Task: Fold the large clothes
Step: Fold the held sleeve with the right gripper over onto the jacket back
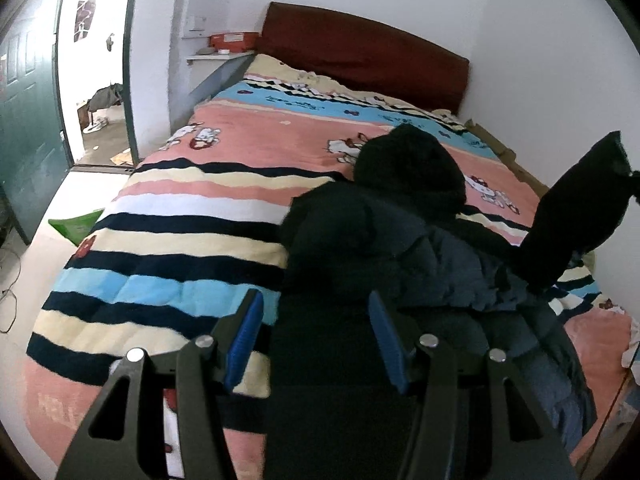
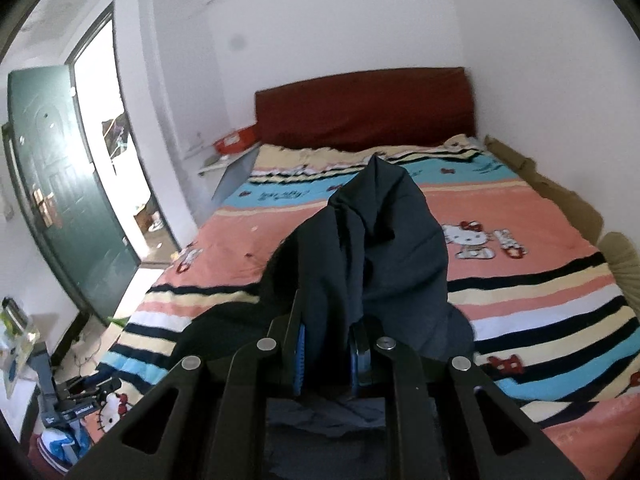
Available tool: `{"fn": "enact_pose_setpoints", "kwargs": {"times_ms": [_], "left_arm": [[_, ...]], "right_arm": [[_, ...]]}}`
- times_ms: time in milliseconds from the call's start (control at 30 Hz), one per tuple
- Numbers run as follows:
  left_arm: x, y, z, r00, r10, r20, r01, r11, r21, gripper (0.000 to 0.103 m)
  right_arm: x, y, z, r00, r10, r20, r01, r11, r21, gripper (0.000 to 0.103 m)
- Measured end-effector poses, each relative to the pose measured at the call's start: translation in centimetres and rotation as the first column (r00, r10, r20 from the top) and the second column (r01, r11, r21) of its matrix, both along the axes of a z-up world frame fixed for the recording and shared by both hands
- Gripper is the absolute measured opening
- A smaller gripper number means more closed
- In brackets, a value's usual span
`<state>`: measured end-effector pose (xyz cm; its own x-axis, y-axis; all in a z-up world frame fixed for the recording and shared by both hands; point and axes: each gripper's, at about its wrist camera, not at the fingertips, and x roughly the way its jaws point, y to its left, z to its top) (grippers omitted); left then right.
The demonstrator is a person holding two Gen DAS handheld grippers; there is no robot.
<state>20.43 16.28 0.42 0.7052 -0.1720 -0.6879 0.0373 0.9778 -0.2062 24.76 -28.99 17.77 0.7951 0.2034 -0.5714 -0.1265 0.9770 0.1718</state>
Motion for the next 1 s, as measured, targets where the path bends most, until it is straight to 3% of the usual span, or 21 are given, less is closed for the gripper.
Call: {"fn": "enact_pose_setpoints", "kwargs": {"times_ms": [200, 500, 700, 833, 900, 967, 1000], "left_arm": [[-1.0, 3.8, 0.4, 0.998, 0.057, 0.002, -0.057, 0.998, -0.016, 0.053], [-2.0, 8.1, 0.3, 0.99, 0.141, -0.01, -0.141, 0.989, -0.035, 0.053], [-2.7, 8.8, -0.5, 0.987, 0.157, -0.042, -0.157, 0.988, -0.007, 0.053], [-2.9, 8.5, -0.7, 0.986, 0.156, -0.055, -0.157, 0.988, -0.006, 0.053], [-2.9, 8.2, -0.5, 0.987, 0.152, -0.055, -0.152, 0.988, -0.004, 0.053], [-2.9, 7.7, -0.2, 0.989, 0.143, -0.05, -0.143, 0.99, 0.005, 0.053], [-2.9, 7.3, 0.0, 0.989, 0.137, -0.047, -0.137, 0.991, 0.008, 0.053]], "right_arm": [[1.3, 5.2, -3.4, 0.997, 0.052, -0.057, -0.053, 0.998, -0.021, 0.017], [3.2, 14.4, -11.8, 0.968, 0.143, -0.208, -0.158, 0.986, -0.06, 0.017], [3.9, 17.9, -17.4, 0.938, 0.15, -0.312, -0.201, 0.97, -0.137, 0.019], [3.3, 18.4, -19.6, 0.93, 0.139, -0.341, -0.195, 0.971, -0.136, 0.024], [3.2, 18.5, -19.6, 0.934, 0.138, -0.331, -0.194, 0.97, -0.144, 0.033], [2.9, 18.7, -19.2, 0.935, 0.162, -0.315, -0.207, 0.971, -0.118, 0.062], [2.7, 18.7, -18.6, 0.939, 0.171, -0.299, -0.21, 0.972, -0.104, 0.069]]}}
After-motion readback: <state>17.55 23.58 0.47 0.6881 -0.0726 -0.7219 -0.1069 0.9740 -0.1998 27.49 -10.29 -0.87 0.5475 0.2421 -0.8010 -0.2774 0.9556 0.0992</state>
